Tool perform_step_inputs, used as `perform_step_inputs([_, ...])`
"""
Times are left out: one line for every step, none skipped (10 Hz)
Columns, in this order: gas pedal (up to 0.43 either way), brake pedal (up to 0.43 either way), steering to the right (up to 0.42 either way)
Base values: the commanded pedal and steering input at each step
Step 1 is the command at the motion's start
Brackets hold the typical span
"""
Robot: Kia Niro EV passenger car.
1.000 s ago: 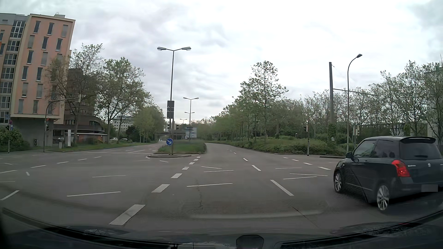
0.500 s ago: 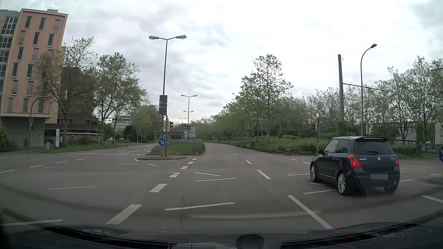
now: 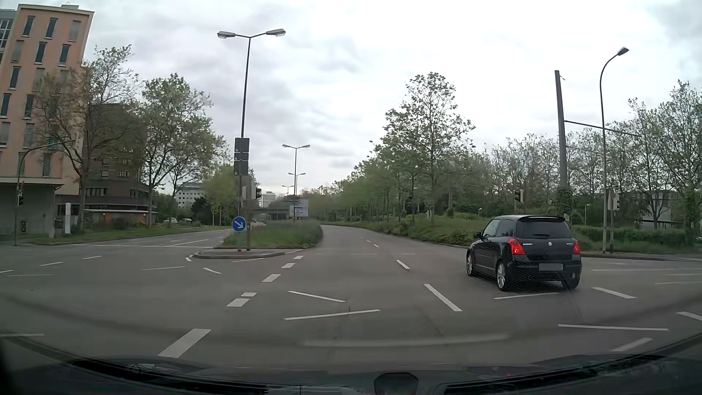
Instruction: Follow the waypoints while adhering to traffic rules and regulations
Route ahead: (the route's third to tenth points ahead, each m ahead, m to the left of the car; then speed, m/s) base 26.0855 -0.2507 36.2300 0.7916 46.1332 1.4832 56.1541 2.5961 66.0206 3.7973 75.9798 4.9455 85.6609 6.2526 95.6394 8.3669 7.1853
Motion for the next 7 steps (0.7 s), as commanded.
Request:
perform_step_inputs([0.220,0.000,-0.004])
perform_step_inputs([0.209,0.000,-0.004])
perform_step_inputs([0.197,0.000,-0.005])
perform_step_inputs([0.197,0.000,-0.006])
perform_step_inputs([0.197,0.000,-0.008])
perform_step_inputs([0.197,0.000,-0.008])
perform_step_inputs([0.189,0.000,-0.008])
